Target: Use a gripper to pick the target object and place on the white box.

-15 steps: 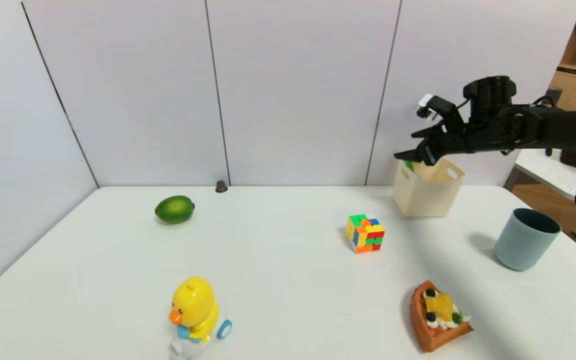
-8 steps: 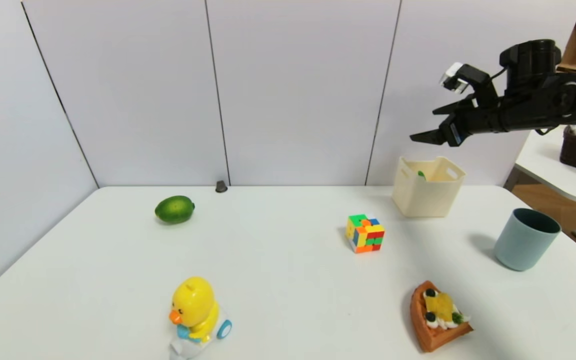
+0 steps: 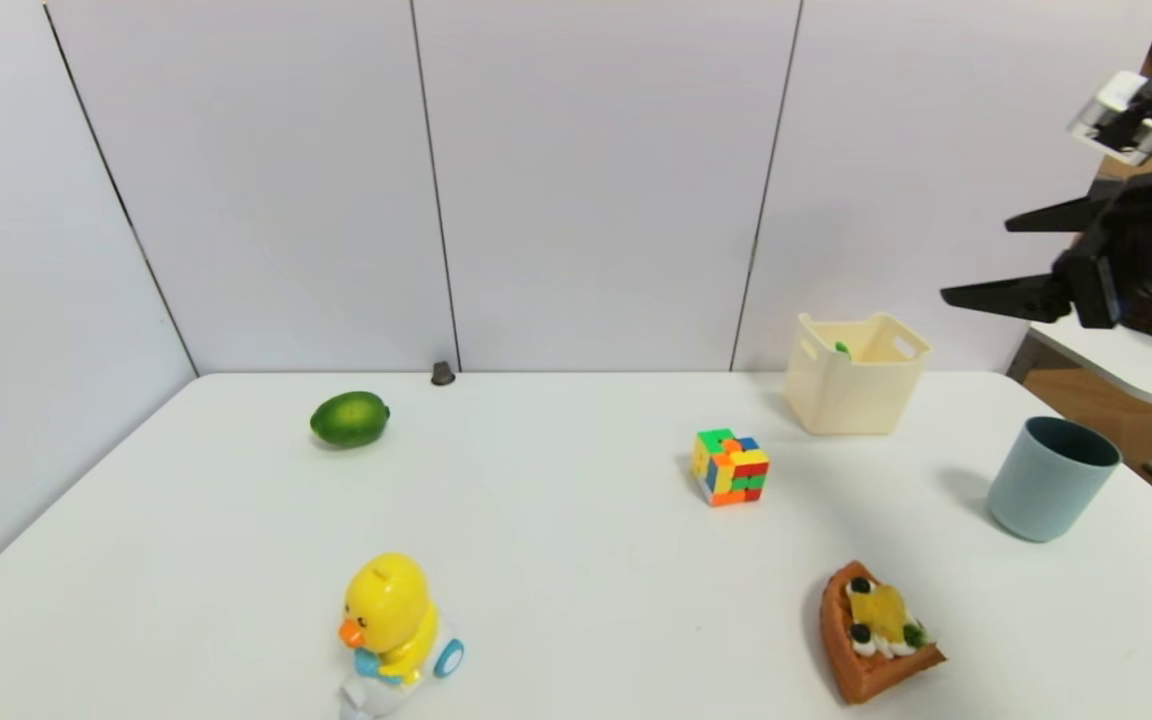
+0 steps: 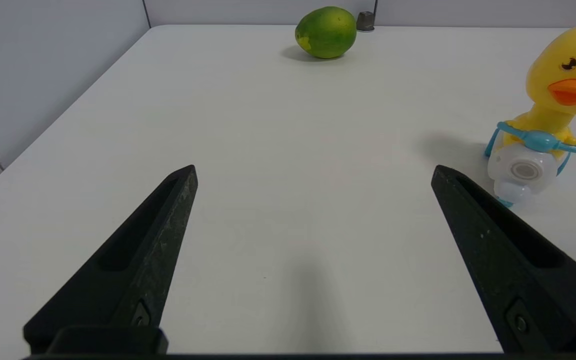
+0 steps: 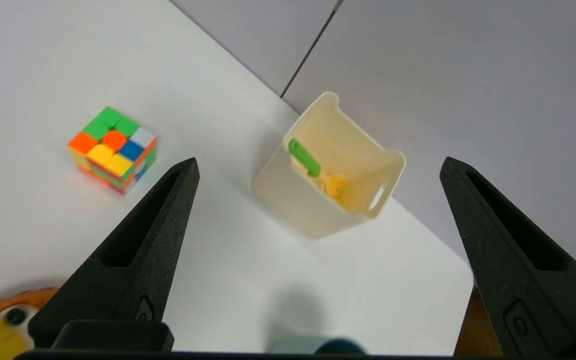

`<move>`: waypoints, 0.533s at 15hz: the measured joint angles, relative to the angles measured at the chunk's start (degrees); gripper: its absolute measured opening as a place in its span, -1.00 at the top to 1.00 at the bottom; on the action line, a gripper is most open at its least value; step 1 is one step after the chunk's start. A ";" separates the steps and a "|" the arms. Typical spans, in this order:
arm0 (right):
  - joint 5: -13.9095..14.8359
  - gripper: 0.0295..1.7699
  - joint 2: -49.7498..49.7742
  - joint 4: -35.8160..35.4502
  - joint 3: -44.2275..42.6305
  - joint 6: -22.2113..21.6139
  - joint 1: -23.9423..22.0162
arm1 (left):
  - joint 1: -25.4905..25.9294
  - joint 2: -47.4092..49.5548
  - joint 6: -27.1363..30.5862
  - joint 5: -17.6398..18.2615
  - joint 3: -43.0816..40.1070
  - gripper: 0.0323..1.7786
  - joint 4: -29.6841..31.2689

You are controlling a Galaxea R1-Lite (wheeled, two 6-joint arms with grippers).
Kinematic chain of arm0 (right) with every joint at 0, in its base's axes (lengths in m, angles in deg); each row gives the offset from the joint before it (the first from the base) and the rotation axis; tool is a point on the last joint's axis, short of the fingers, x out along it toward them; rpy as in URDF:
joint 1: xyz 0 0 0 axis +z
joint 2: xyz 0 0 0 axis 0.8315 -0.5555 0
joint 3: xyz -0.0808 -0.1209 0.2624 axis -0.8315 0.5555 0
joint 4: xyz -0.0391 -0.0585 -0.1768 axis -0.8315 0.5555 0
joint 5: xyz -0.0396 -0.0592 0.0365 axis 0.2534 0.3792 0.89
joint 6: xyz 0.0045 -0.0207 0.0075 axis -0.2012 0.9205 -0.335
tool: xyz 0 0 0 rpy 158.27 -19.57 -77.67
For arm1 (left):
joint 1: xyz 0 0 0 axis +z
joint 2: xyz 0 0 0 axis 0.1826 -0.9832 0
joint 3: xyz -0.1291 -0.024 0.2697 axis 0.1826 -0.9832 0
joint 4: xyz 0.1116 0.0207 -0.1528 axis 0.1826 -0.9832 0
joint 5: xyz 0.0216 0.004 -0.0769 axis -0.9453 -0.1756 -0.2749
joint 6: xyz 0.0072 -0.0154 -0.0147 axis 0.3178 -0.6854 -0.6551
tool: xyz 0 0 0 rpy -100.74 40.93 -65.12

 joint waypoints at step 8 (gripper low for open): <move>12.19 -0.91 38.96 -1.56 37.05 -11.28 -0.16 | 0.00 0.00 0.02 -0.04 0.00 -0.90 0.00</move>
